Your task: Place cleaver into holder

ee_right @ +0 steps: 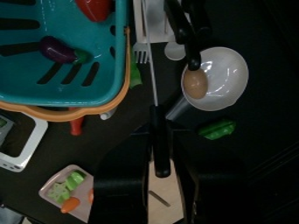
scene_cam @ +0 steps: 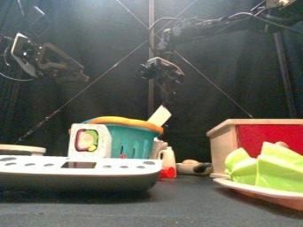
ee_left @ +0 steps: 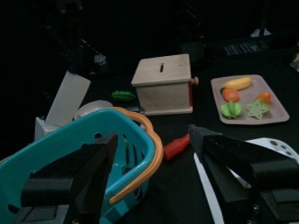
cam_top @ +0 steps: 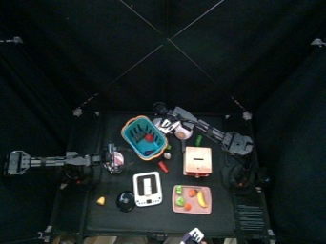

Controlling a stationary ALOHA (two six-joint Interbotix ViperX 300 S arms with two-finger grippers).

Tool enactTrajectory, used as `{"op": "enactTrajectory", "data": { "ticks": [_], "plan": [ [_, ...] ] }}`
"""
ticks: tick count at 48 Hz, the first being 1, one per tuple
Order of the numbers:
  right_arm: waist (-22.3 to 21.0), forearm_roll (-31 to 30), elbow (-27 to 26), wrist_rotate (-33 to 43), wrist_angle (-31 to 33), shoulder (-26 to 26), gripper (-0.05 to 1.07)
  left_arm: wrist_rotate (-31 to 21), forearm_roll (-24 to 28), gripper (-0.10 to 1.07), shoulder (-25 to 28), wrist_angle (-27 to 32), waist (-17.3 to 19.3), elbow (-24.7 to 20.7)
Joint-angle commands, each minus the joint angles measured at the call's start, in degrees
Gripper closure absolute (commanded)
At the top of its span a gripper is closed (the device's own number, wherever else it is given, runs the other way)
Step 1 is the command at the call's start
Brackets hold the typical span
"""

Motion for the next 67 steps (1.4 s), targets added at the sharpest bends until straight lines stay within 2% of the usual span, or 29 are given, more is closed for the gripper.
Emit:
{"op": "enactTrajectory", "data": {
  "ticks": [1, 59, 67],
  "plan": [
    [-0.2, -0.1, -1.8, -0.1, 0.4, -0.7, 0.49, 0.1, -0.1, -0.01, 0.2, -0.3, 0.2, -0.8],
    [-0.6, -0.2, -9.9, -0.2, -0.8, 6.2, 0.47, 0.1, -0.1, -0.01, 0.2, -0.2, 0.2, -0.8],
    [-0.6, -0.2, -10.0, -0.1, -1.8, 6.4, 0.40, 0.1, -0.1, -0.01, 0.1, 0.5, 0.2, -0.8]
  ]
}}
